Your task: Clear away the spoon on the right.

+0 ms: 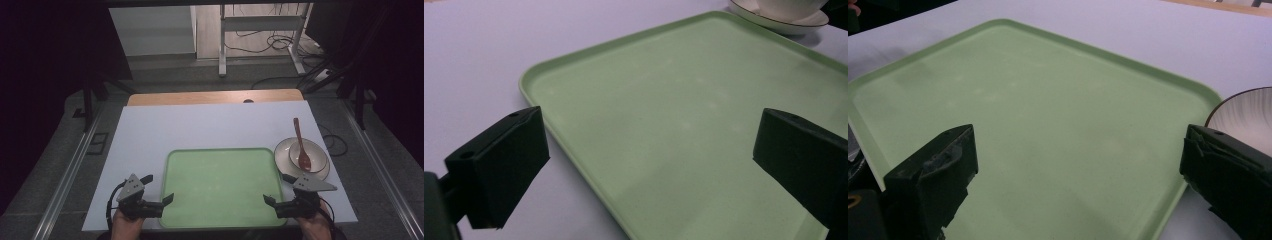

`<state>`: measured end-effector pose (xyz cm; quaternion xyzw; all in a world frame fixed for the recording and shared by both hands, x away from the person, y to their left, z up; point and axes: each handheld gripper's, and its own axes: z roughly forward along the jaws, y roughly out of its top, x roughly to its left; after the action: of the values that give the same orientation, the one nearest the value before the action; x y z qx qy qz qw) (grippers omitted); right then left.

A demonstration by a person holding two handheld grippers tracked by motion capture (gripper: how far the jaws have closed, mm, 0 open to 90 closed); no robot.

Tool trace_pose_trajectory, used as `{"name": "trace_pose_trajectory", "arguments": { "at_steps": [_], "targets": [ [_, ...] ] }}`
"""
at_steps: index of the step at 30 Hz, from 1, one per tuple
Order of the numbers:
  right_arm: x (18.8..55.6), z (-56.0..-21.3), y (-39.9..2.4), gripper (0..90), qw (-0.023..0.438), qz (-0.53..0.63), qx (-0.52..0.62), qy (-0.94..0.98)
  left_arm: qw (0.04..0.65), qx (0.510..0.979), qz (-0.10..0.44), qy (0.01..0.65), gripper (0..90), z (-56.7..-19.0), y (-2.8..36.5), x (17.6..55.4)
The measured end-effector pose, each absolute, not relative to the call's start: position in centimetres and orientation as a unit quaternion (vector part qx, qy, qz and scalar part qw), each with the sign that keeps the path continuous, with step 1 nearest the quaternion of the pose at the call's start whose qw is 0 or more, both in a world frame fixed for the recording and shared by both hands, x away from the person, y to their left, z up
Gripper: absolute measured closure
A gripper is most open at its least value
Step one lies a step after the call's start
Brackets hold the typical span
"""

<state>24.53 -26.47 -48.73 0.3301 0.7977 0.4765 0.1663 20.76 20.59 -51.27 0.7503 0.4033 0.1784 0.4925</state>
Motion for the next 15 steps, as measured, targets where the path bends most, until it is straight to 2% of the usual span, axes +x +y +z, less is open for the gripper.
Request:
{"name": "trace_pose_trajectory", "arguments": {
  "at_steps": [6,15],
  "targets": [
    [24.45,-48.85,-26.24,1.4,0.168,0.470,0.332,0.800,0.480,0.762,0.190,0.391,2.3,-51.33,19.94,20.74],
    [24.44,-48.85,-26.16,0.4,0.168,0.467,0.342,0.798,0.494,0.752,0.189,0.394,1.5,-51.34,20.52,20.83]
  ]
}}
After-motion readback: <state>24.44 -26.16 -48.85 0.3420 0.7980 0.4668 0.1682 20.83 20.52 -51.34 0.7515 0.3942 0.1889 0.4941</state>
